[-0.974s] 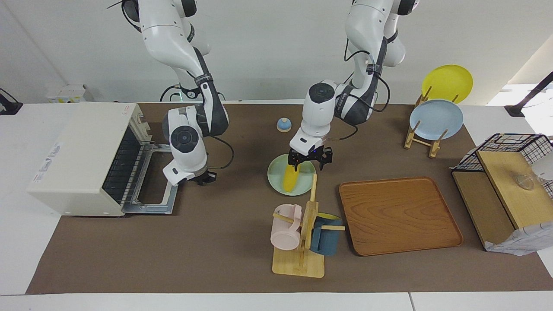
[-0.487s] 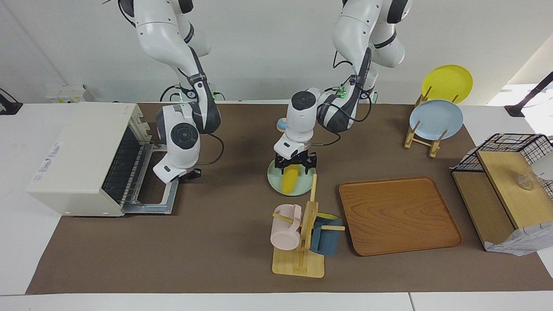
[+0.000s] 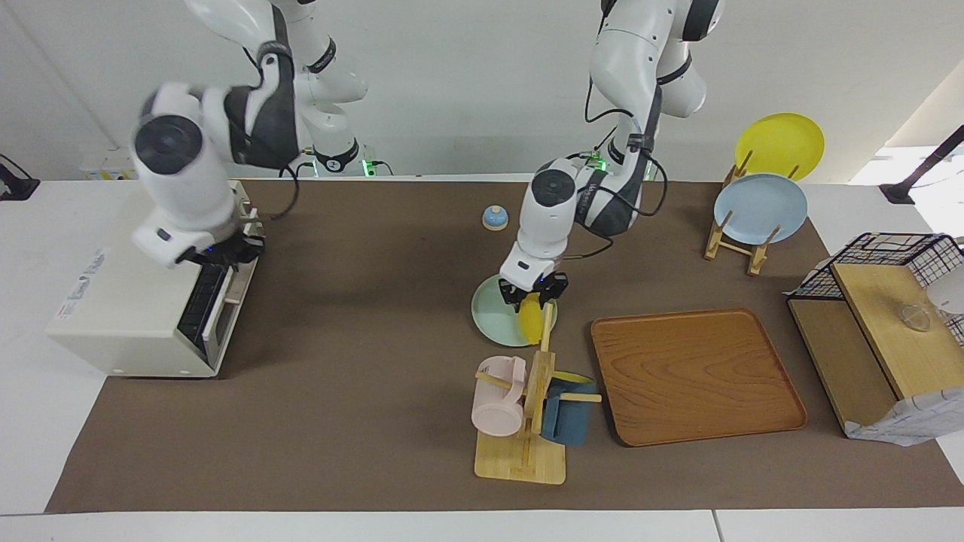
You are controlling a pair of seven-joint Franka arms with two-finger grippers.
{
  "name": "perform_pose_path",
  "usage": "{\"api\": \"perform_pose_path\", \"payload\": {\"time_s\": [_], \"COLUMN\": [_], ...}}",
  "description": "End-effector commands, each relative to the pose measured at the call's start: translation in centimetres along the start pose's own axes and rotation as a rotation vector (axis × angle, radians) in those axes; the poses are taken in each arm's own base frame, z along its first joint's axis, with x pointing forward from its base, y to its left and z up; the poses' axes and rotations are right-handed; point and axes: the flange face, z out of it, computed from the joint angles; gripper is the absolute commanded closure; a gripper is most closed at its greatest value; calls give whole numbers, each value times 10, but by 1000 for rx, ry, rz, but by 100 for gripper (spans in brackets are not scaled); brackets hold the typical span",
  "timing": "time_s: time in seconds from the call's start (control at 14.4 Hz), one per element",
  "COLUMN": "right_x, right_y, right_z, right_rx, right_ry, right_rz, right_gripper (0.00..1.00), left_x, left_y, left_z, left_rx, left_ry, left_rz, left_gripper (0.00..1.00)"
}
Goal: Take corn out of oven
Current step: 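Carry the corn with the left gripper and lower it onto the wooden tray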
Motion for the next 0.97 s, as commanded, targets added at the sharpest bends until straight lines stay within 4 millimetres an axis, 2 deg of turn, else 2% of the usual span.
{"api": "perform_pose_path", "payload": {"time_s": [0.0,0.14,0.21,0.28,0.35,0.49,0.56,0.63,0.77,0.9], "right_x": [-30,-50,-60,-63,-63,-64,-63,-63,-61,-62], "right_y": [12,10,9,9,9,8,7,8,6,15], "right_z": [-45,-60,-69,-68,-64,-65,-65,-65,-65,-64], "right_rx": [110,113,108,105,106,106,115,117,110,110], "right_ry": [85,62,64,55,48,56,56,57,57,56], "right_rz": [38,43,42,41,42,42,41,39,36,49], "right_gripper": [0,0,0,0,0,0,0,0,0,0], "left_x": [64,103,112,117,119,126,129,131,128,117], "left_y": [-100,-172,-184,-188,-195,-216,-229,-238,-256,-277], "left_z": [-53,-40,-25,-18,-19,-30,-51,-83,-164,-221], "left_rx": [-18,-34,-28,-22,-11,4,23,42,59,71], "left_ry": [-6,75,88,94,95,83,80,73,37,-2], "left_rz": [1,122,138,158,190,167,158,156,127,96], "left_gripper": [100,100,99,59,1,0,0,0,0,0]}}
